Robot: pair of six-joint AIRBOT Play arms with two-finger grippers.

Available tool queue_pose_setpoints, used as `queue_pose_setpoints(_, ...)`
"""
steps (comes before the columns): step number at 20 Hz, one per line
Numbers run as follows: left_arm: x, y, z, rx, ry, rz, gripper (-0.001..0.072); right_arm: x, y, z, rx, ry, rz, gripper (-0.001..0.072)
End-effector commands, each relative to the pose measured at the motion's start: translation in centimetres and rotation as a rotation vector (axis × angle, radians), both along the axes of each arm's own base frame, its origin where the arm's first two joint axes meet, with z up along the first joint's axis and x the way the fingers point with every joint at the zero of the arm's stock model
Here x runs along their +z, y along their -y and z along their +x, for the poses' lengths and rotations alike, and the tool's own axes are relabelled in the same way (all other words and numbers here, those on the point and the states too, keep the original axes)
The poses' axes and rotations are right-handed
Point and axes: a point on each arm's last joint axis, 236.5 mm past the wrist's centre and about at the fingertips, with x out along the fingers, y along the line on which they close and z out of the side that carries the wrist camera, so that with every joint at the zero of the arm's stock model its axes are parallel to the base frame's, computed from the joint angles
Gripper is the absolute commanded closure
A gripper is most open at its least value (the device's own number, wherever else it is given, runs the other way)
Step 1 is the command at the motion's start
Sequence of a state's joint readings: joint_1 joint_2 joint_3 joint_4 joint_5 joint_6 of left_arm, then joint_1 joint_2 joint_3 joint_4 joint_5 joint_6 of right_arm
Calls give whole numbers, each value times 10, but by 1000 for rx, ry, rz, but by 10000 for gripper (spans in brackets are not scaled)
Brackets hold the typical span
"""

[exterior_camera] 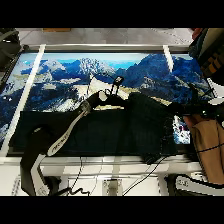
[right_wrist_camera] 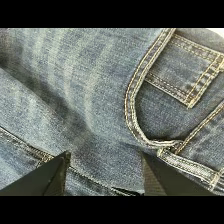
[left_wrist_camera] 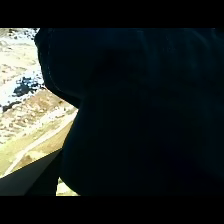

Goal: Fold the clothes and pants, and hang the long-sleeved shirts on hangers.

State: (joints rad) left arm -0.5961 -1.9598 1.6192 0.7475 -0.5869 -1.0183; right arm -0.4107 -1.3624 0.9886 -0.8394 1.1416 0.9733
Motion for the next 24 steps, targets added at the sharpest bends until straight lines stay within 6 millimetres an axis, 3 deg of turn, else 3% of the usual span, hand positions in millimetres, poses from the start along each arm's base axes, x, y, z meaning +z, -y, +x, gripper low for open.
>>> queue_pose_setpoints(1, -15, 12, 3, 43, -56, -21, 11, -1, 0, 0, 3, -2, -5, 216)
queue_pose_setpoints(4, -26, 14, 2, 38, -69, -13, 12, -1, 1, 0, 2, -1, -6, 216)
queue_pose_setpoints(5, -28, 15, 0, 36, -71, -11, 50, -1, 1, 0, 2, -2, -6, 217)
queue_pose_setpoints(8, -25, 19, 4, 43, -46, -17, 518, -1, 1, 0, 2, -2, -6, 217)
queue_pose_setpoints(9, -22, 19, 9, 60, -28, -24, 643, -1, 1, 0, 2, -2, -6, 217)
queue_pose_setpoints(10, -18, 19, 14, 70, -11, -31, 678, -1, 1, 0, 2, -2, -6, 217)
queue_pose_setpoints(12, 1, 21, 26, 80, 24, -57, 679, -1, 1, 0, 2, -2, -5, 218)
queue_pose_setpoints(14, 40, 19, 46, 97, 86, -104, 681, -1, 0, 0, 2, -1, -5, 218)
queue_pose_setpoints(17, 120, 13, 67, 117, 205, -187, 681, 1, 0, 0, 0, 2, -1, 218)
queue_pose_setpoints(19, 172, 10, 69, 111, 299, -215, 681, 1, 0, 0, -1, 2, 0, 218)
queue_pose_setpoints(21, 210, 10, 59, 86, 362, -226, 681, 1, 0, 0, -1, 2, 0, 218)
queue_pose_setpoints(22, 220, 14, 47, 51, 369, -219, 681, 1, 0, 0, -1, 2, 0, 219)
queue_pose_setpoints(24, 216, 32, 5, -108, 356, -160, 681, 1, 0, 0, -3, 1, 2, 219)
